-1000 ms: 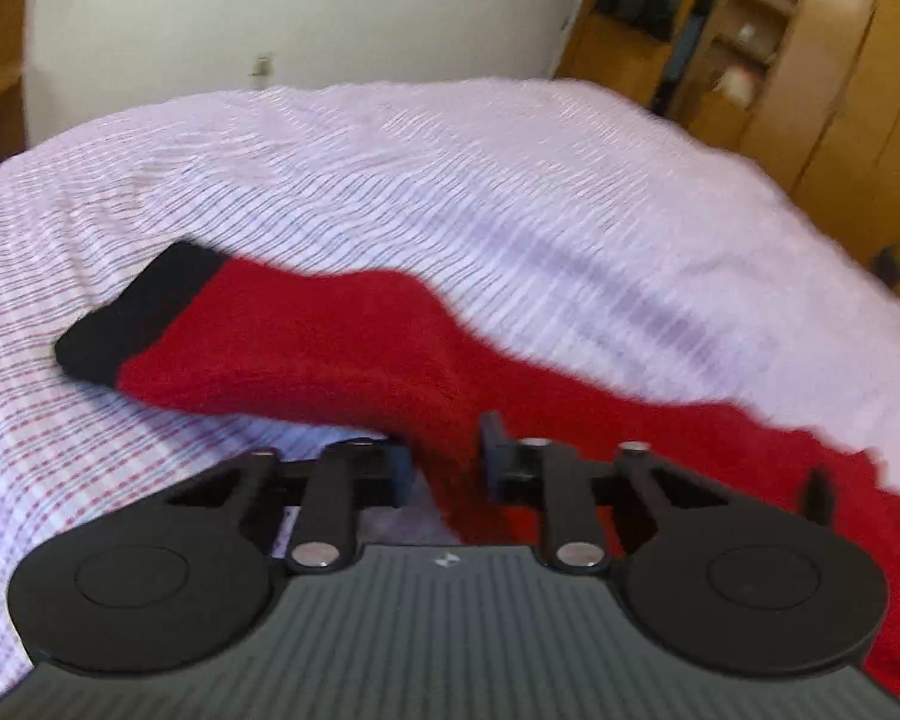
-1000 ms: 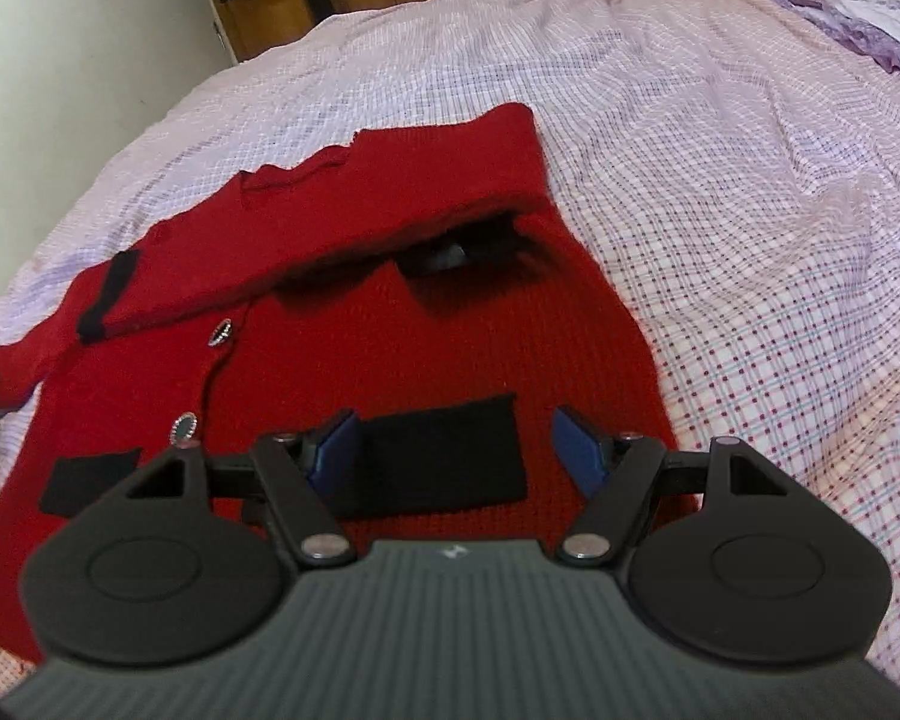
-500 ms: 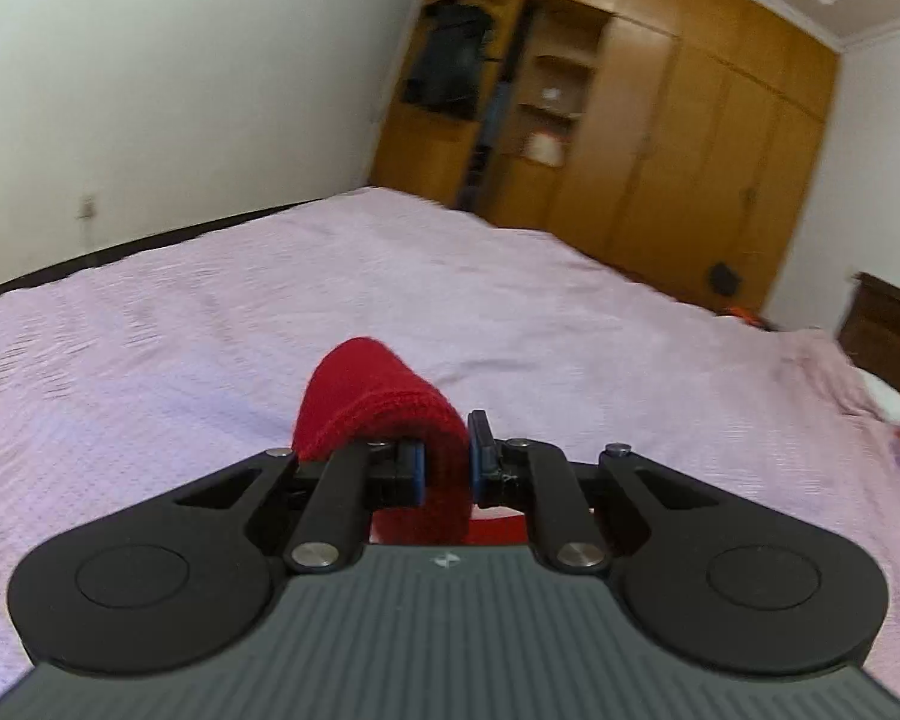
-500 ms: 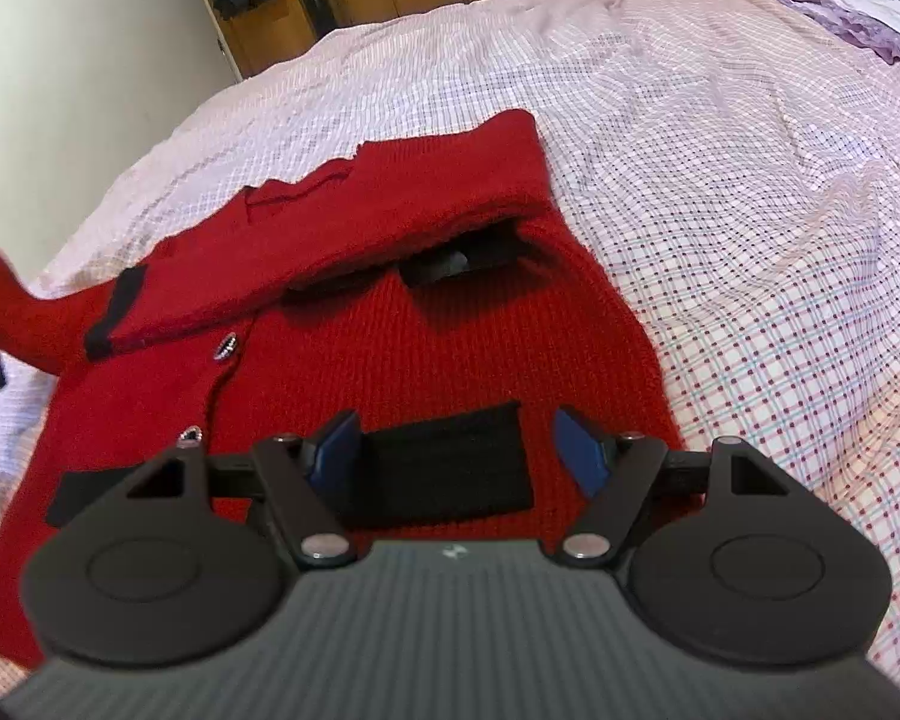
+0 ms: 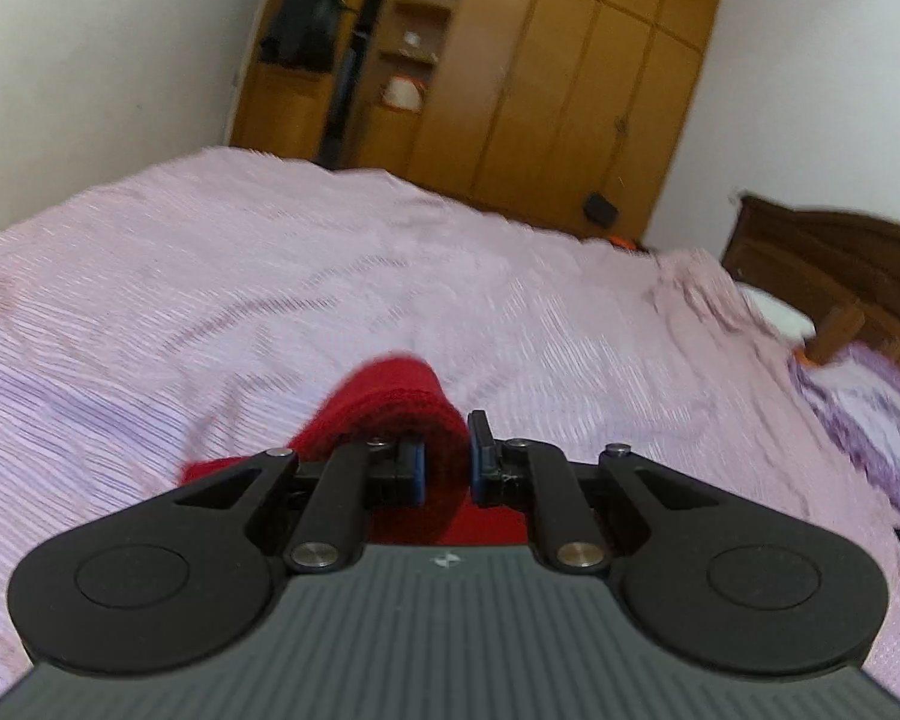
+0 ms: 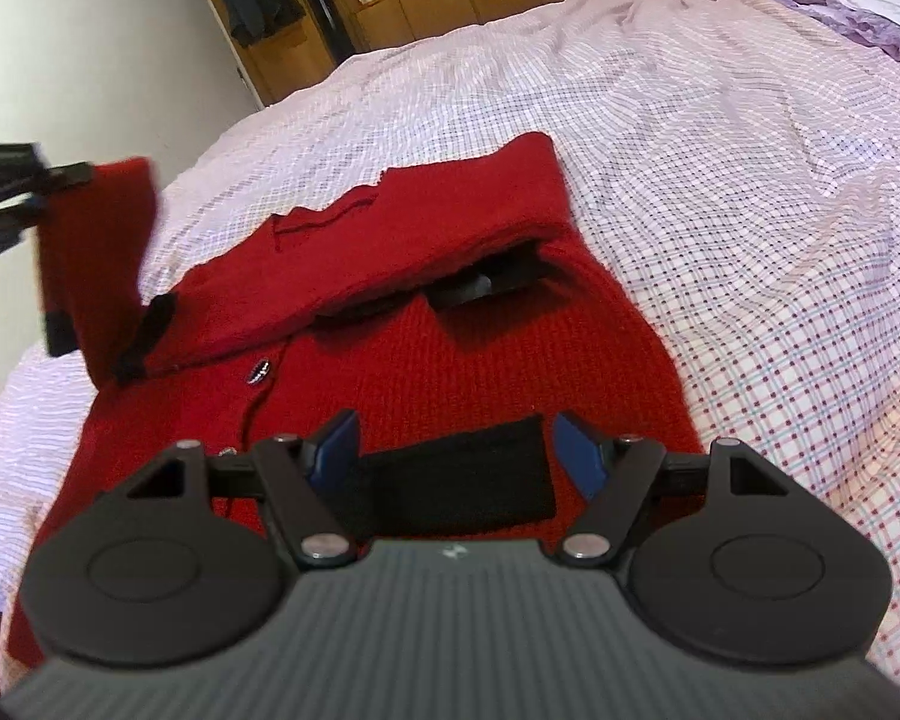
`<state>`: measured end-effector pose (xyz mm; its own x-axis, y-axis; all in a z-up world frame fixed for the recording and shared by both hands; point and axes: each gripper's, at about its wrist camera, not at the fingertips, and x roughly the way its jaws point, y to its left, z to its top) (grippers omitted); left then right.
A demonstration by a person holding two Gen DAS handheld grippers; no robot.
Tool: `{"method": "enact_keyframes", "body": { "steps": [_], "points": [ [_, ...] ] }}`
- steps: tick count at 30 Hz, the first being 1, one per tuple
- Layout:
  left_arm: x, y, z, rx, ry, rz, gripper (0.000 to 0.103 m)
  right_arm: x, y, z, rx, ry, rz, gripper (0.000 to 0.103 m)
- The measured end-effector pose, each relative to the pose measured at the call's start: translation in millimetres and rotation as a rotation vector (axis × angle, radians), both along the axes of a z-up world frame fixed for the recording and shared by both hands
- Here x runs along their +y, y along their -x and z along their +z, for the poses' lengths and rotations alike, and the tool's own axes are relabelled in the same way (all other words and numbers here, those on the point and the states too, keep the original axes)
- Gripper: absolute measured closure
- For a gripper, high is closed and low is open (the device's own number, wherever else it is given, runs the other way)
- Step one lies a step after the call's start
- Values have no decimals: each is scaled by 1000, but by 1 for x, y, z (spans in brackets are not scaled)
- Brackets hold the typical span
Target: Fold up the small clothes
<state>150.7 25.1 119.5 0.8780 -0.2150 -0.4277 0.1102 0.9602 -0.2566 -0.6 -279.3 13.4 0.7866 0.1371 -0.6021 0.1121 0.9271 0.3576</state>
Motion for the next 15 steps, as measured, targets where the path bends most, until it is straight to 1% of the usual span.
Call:
{"method": "enact_keyframes", "body": {
  "steps": [3, 5, 7, 9, 13, 15],
  "points": [
    [-29, -19, -25, 61, -12, -48, 88, 0, -2, -2, -5, -3, 1, 30],
    [-45, -31, -45, 97, -42, -69, 88, -1, -3, -3, -8, -6, 2, 30],
    [-57, -35, -66, 141, -71, -88, 88, -3, -4, -5, -8, -14, 3, 30],
    [-66, -40, -87, 185, -81, -116, 87, -5, -3, -8, -9, -22, 6, 31],
    [-72, -36, -120, 282, -111, -154, 86, -7, -1, -9, -15, -35, 10, 31],
    [-74, -28, -126, 289, -137, -164, 80, -7, -1, -9, -15, -38, 11, 31]
  ]
}}
